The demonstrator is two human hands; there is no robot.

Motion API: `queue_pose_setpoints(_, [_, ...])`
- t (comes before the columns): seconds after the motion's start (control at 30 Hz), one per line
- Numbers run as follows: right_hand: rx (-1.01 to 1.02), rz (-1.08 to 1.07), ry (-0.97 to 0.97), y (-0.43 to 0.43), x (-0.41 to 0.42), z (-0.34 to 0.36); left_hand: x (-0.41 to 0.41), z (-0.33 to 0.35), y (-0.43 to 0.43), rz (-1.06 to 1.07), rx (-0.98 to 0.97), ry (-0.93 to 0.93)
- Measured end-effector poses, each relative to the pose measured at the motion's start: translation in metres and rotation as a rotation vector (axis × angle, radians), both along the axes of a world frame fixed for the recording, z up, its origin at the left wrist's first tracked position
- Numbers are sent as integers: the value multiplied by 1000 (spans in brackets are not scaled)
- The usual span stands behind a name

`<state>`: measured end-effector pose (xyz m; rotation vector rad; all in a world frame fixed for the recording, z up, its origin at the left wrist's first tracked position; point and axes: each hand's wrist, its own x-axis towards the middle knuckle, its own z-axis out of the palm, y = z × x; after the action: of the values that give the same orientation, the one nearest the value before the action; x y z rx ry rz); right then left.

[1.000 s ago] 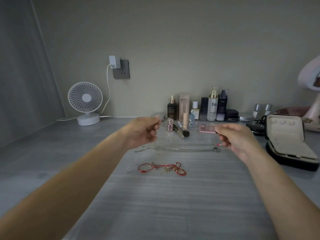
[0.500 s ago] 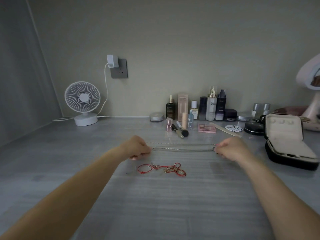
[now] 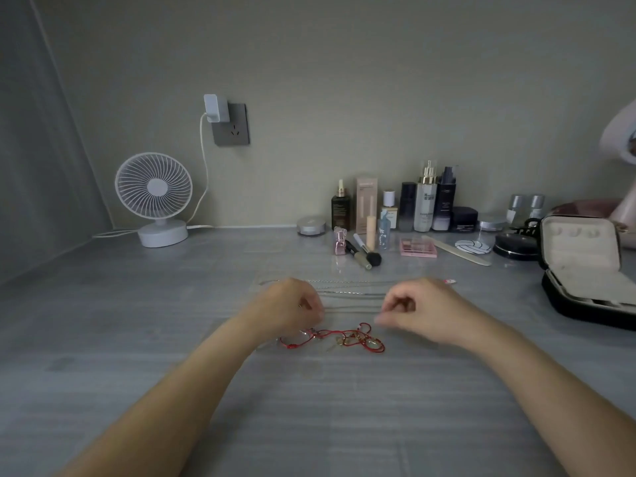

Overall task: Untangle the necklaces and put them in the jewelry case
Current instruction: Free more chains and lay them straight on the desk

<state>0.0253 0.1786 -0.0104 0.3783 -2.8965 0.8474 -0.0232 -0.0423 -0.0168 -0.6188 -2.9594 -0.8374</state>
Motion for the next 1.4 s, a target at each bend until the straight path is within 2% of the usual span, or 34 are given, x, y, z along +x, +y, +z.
queue_pose_setpoints(0.13, [113, 115, -74, -25, 2, -10, -2, -3, -14, 66, -21, 43])
queue_pose_setpoints(0.3, [239, 38, -2, -22, -3, -12, -7, 1, -38, 162, -160, 47])
queue_pose_setpoints(0.47, [142, 16, -20, -14, -5, -15, -1, 10, -48, 65, -185, -86])
queue_pose_setpoints(0.6, [40, 18, 11, -14, -5, -13, 3, 5, -43, 59, -239, -101])
queue_pose_setpoints(0.7, [46, 8, 20, -13, -5, -12, 7, 2, -36, 140, -278, -56])
queue_pose_setpoints(0.8, [75, 11, 27, -12, -5, -13, 9, -2, -28, 120, -257, -5])
queue_pose_setpoints(0.97, [156, 81, -50, -11, -6, -14, 6, -2, -27, 111, -344, -81])
queue_pose_setpoints(1.07, [171, 85, -129, -4, -4, -7, 5, 1, -33, 78, -297, -96])
queue_pose_setpoints(1.17, [107, 124, -298, 3, 1, 0, 7, 9, -37, 69, -205, -66])
queue_pose_setpoints(1.3, [149, 153, -426, 12, 5, 7, 7, 2, -28, 15, -56, -7])
queue_pose_setpoints(1.4, [70, 155, -403, 10, 7, 12, 10, -12, -14, -40, -50, 15])
